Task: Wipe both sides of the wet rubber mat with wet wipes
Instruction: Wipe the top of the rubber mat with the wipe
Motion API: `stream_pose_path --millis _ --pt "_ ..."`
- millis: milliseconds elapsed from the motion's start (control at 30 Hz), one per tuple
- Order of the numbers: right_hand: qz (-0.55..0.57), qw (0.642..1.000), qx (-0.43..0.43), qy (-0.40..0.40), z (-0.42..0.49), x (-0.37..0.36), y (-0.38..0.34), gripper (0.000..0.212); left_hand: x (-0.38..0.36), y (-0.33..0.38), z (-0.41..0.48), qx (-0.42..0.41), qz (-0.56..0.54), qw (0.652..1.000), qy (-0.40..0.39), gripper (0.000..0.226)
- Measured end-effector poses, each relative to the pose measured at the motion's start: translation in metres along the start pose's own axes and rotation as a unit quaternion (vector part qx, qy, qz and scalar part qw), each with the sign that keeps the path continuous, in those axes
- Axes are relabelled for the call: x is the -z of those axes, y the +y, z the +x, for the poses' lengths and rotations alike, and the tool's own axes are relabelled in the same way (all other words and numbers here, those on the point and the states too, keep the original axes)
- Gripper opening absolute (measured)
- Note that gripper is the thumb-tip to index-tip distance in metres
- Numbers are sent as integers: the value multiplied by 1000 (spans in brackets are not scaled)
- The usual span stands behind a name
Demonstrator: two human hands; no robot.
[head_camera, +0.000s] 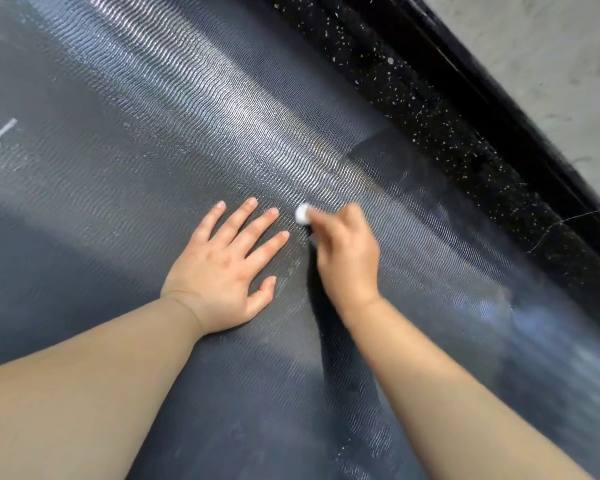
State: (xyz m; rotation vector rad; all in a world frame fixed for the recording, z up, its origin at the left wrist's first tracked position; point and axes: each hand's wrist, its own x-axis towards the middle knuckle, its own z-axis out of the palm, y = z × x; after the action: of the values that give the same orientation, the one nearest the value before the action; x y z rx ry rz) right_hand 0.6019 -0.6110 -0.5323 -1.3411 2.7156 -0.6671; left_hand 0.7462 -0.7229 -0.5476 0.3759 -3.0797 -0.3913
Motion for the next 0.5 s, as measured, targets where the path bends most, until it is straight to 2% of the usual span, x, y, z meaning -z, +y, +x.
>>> stream_pose_path --millis 67,133,167,233,300,367,433,500 --pt "18 997 60 -51 -8 9 0 26 0 0 -1 -1 1 1000 -2 59" --pt "-6 995 72 -67 12 16 14 26 1 0 -1 -1 3 1000 -5 59" --pt "-19 997 41 -58 29 17 23 25 0 0 -1 -1 3 1000 -7 59" --pt "-19 997 -76 -14 69 20 42 21 0 0 -1 -2 4 1000 -11 59" --pt "5 979 -200 44 101 20 56 20 1 -1 -1 -3 6 1000 -12 58" --pt "12 961 -258 99 114 14 62 23 1 0 0 -2 4 1000 -11 58" --pt "-13 965 -244 95 105 6 50 25 1 0 0 -3 2 1000 -10 58" --pt "-10 980 -180 89 70 -3 29 23 2 0 1 -2 1 1000 -12 59"
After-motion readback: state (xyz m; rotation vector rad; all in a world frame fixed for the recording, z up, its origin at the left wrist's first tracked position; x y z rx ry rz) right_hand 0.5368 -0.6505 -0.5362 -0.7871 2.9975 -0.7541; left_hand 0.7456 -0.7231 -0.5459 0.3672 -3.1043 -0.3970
